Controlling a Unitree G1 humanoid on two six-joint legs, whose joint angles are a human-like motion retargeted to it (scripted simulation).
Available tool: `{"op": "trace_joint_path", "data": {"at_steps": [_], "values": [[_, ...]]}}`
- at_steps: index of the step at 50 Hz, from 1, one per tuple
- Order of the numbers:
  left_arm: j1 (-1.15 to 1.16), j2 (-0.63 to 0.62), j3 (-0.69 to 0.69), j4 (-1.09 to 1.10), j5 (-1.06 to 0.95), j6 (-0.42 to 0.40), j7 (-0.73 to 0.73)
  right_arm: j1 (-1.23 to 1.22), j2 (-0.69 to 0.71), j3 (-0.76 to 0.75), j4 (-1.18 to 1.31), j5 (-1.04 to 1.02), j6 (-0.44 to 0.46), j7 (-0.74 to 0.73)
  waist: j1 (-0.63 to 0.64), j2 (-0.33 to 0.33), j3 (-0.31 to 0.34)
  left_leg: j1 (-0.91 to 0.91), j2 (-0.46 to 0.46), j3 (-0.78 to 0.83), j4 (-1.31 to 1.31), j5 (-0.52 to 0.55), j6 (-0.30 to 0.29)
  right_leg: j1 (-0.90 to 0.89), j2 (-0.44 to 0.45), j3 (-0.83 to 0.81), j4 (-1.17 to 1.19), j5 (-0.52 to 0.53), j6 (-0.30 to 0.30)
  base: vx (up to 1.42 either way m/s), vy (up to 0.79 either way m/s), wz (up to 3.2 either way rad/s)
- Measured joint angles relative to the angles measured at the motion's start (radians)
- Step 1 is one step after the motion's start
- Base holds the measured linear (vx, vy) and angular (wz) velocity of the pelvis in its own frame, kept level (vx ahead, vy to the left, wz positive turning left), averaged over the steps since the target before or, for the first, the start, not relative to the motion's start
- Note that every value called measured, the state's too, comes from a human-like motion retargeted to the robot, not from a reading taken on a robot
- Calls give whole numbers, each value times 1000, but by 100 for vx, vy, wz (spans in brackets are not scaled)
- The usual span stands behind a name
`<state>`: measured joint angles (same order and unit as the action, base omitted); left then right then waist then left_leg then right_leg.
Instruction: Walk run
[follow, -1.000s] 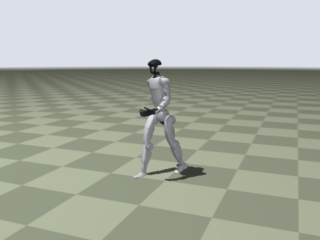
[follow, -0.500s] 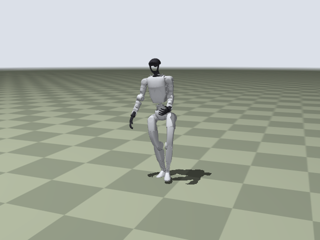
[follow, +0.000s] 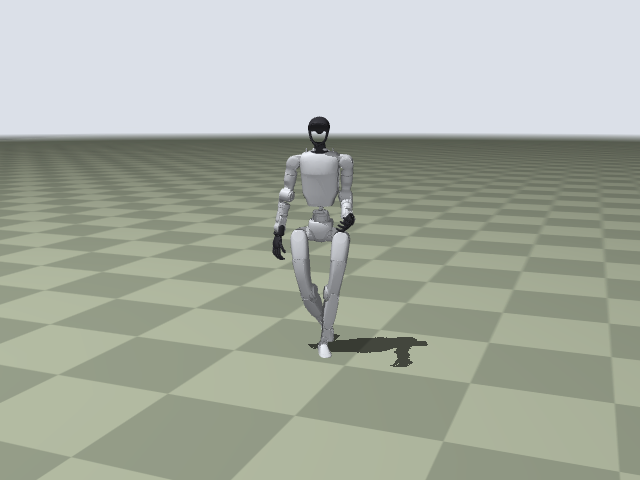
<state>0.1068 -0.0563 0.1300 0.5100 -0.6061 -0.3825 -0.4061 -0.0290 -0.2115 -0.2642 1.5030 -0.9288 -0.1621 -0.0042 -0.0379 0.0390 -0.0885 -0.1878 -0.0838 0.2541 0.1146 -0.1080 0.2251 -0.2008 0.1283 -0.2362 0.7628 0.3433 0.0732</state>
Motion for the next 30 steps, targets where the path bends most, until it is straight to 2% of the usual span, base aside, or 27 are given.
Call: {"op": "trace_joint_path", "data": {"at_steps": [3,5,8,13,15,16,17,18,20,23,25,28,30], "values": [[-49,4,-38,-7,8,-10,18,88,16,-43,32,-41,28,-35,-81,37,10,44,2,-88,-5,-11,-11,-81,-45,6,-39,-165,-56,68,3,207],[-81,5,-60,-10,10,-12,17,153,26,-57,48,-33,37,-57,-123,41,17,69,-16,-150,-4,-21,-13,-113,-96,8,-138,-221,-62,57,-5,204],[-124,12,-85,-11,-1,-5,5,228,45,-69,83,-15,53,-58,-176,15,43,115,-65,-242,2,-36,-13,-143,-148,70,-345,-208,-30,56,-12,180],[-171,58,-122,-13,-34,-10,-9,283,51,-59,158,-49,86,-22,-217,-42,107,226,-125,-352,16,-76,-29,-215,-183,204,-597,-226,1,63,-19,105],[-177,78,-127,-15,-43,-8,-17,290,42,-52,172,-87,101,-8,-227,-54,123,271,-139,-380,19,-94,-34,-245,-196,171,-684,-239,43,67,-17,45],[-176,87,-127,-16,-46,-6,-22,290,34,-50,173,-106,108,-4,-227,-62,126,292,-148,-385,18,-102,-36,-253,-211,121,-719,-256,122,79,-19,16],[-175,96,-126,-15,-48,-4,-26,290,27,-48,173,-122,114,-1,-224,-68,127,312,-155,-388,16,-108,-39,-260,-224,61,-748,-269,176,68,-14,-10],[-173,104,-126,-13,-50,-1,-29,287,20,-45,172,-132,120,2,-218,-69,124,328,-157,-385,11,-110,-43,-265,-232,-18,-764,-276,179,64,-11,0],[-165,116,-131,-6,-49,1,-28,279,6,-45,169,-131,131,2,-235,-66,115,357,-158,-406,14,-104,-63,-264,-207,-15,-768,-288,145,84,-15,43],[-138,118,-140,5,-47,0,-25,256,-13,-61,166,-89,142,1,-290,-38,91,380,-135,-448,50,-45,-134,-236,-187,-51,-725,-280,10,96,-16,102],[-109,106,-141,9,-45,-2,-30,239,-24,-81,160,-49,143,4,-355,-11,72,386,-111,-482,105,49,-207,-219,-159,24,-719,-207,-48,98,-19,140],[-66,63,-132,19,-9,15,-68,199,-27,-125,156,42,140,23,-344,14,35,348,-71,-388,234,316,-390,-192,-143,75,-671,-207,-99,101,-21,62],[-49,21,-136,20,25,19,-73,148,-29,-162,148,101,139,53,-329,0,21,276,-96,-278,379,459,-487,-169,-198,91,-639,-243,-104,82,18,52]]}}
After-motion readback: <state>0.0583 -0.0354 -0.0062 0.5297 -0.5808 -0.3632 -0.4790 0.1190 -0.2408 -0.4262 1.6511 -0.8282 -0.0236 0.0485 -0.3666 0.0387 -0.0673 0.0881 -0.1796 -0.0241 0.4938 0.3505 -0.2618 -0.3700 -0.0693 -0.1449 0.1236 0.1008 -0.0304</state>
